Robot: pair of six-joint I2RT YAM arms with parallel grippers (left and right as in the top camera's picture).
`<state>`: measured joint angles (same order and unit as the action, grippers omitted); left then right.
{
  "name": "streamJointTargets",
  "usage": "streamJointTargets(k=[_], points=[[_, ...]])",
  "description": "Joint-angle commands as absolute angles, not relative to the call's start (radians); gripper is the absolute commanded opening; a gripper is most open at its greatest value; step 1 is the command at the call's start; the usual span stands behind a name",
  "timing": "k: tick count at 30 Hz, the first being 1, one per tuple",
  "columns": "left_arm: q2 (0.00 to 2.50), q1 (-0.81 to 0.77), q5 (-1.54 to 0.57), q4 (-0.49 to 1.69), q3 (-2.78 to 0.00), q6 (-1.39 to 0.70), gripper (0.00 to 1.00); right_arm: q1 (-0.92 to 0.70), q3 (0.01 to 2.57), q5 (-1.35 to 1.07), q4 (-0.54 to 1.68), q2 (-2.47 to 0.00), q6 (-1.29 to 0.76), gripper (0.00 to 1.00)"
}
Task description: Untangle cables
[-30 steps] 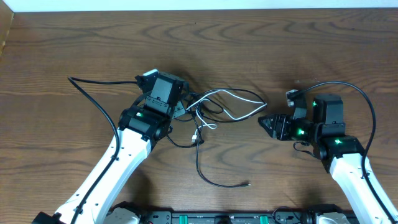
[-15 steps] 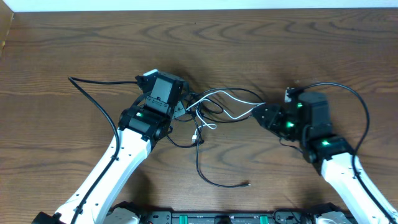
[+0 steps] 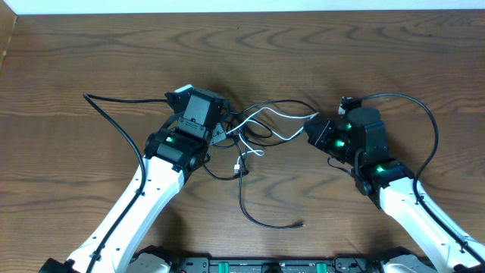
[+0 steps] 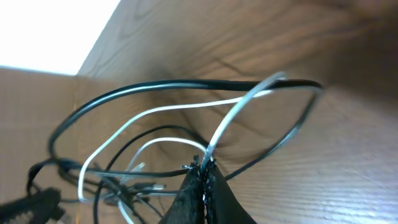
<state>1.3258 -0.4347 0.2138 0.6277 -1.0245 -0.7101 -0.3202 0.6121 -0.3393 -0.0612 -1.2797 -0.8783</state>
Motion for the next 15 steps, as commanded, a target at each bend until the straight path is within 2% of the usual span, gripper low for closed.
streamJointTargets(k=[1, 6, 10, 13, 15], points=[[1.313, -0.431, 0.217, 0.630, -1.036, -0.712, 0.08, -0.327, 0.614, -0.455, -0.098, -1.256, -0.767, 0.01], [1.313, -0.431, 0.217, 0.642, -1.036, -0.712, 0.08, -0.326, 0.614, -0.653, -0.231, -1.195, -0.592, 0.01], [1.313, -0.431, 0.217, 0.654, -1.036, -0.712, 0.08, -0.326, 0.614, -0.645, -0.213, -1.139, -0.587, 0.02], [1.313, -0.431, 0.217, 0.654, -1.036, -0.712, 0.08, -0.327, 0.614, -0.583, -0.120, -1.134, -0.654, 0.35], [1.313, -0.431, 0.217, 0.651, -1.036, -0.712, 0.08, -0.331, 0.614, -0.504, -0.030, -1.148, -0.728, 0.41]])
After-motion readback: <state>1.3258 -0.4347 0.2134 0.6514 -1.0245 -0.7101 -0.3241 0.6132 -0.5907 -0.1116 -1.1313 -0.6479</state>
